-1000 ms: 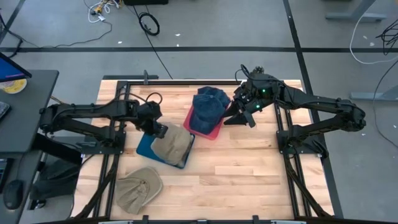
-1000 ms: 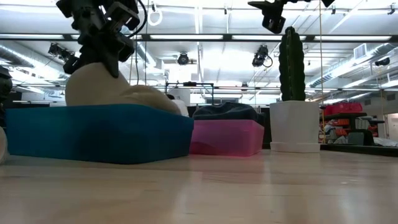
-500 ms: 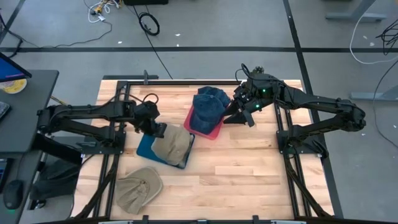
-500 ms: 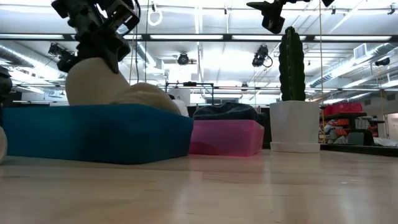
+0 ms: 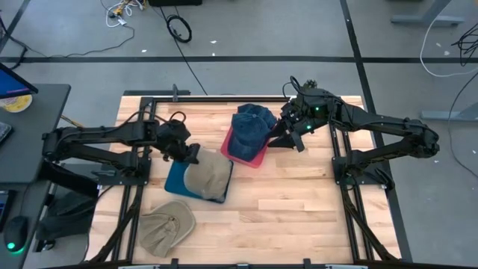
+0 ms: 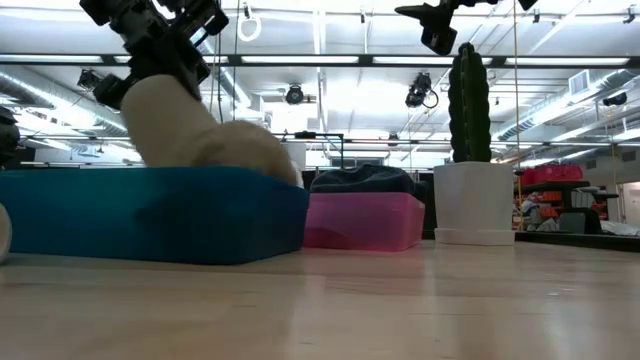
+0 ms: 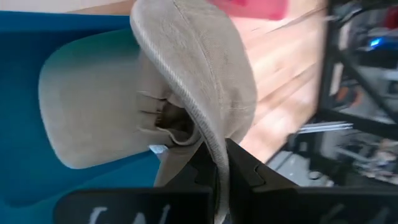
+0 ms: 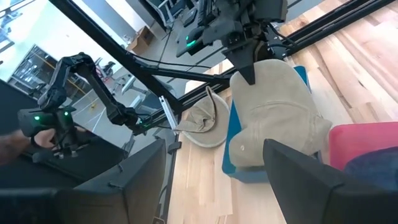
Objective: Pick & Place hat
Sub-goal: Put the top brown cap into the blue bin
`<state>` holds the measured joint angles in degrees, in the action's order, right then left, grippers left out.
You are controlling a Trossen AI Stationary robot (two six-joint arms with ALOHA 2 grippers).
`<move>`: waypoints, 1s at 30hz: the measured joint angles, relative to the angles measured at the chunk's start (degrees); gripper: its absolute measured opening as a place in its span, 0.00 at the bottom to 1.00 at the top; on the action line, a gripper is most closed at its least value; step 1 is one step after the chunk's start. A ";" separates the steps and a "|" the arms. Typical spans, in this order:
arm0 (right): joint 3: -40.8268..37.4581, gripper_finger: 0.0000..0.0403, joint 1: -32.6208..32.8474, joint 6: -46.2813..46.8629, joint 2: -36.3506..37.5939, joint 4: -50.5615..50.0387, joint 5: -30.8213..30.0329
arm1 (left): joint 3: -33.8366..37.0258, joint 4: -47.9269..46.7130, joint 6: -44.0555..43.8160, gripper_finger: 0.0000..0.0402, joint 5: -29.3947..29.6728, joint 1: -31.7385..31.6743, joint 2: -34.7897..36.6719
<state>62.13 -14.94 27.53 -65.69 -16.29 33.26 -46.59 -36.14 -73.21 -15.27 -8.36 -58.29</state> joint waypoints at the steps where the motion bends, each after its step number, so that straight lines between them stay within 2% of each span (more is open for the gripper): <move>1: 0.00 0.67 0.00 0.00 0.00 -0.02 0.00 | -0.01 1.03 -0.98 0.03 0.00 0.00 0.24; 12: 0.00 0.67 0.00 -0.25 -0.02 -0.09 -0.86 | -0.11 0.06 -8.54 0.03 -1.13 1.86 0.97; 23: 0.00 0.67 0.00 -0.62 -0.02 -0.02 -1.22 | -0.22 -5.62 -8.58 0.03 -1.13 2.16 0.97; 30: 0.00 0.67 -0.01 -0.61 -0.02 0.00 -1.57 | -0.17 -10.03 -8.16 0.03 1.28 2.14 0.95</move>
<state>62.13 -14.95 26.92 -65.71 -16.29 31.69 -46.76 -46.16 -81.38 -13.99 -6.22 -57.34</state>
